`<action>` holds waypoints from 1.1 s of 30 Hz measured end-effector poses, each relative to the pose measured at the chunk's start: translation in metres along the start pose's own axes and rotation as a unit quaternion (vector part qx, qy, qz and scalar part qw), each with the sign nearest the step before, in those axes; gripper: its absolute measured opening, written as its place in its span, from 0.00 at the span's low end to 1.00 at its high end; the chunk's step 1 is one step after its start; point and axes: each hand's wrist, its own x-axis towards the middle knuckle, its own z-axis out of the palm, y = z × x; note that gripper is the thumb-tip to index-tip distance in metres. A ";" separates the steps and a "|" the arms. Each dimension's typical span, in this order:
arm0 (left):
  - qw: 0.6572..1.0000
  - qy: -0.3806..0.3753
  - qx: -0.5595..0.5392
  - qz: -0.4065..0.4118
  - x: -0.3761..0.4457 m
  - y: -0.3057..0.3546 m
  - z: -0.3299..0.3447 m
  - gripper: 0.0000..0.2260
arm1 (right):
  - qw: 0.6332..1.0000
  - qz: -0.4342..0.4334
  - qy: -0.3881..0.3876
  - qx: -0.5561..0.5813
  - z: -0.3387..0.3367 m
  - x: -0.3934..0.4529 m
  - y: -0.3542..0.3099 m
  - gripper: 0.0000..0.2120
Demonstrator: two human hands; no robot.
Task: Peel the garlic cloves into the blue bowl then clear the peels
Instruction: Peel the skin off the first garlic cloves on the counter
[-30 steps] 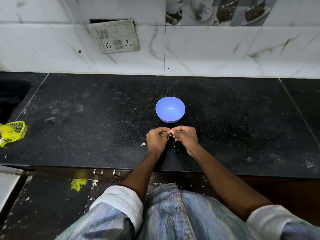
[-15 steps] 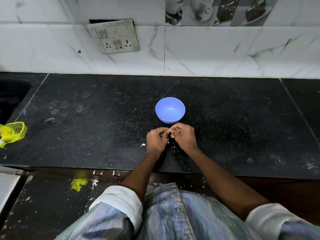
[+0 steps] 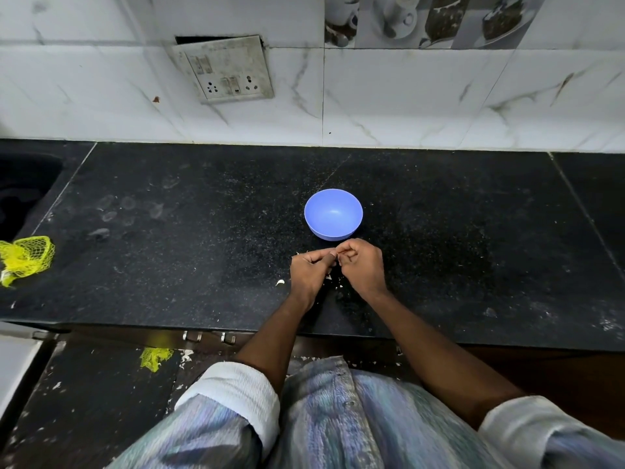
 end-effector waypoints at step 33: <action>0.999 0.051 0.009 -0.010 -0.007 0.010 0.003 0.02 | 0.993 0.063 0.014 0.097 0.000 -0.005 0.003 0.10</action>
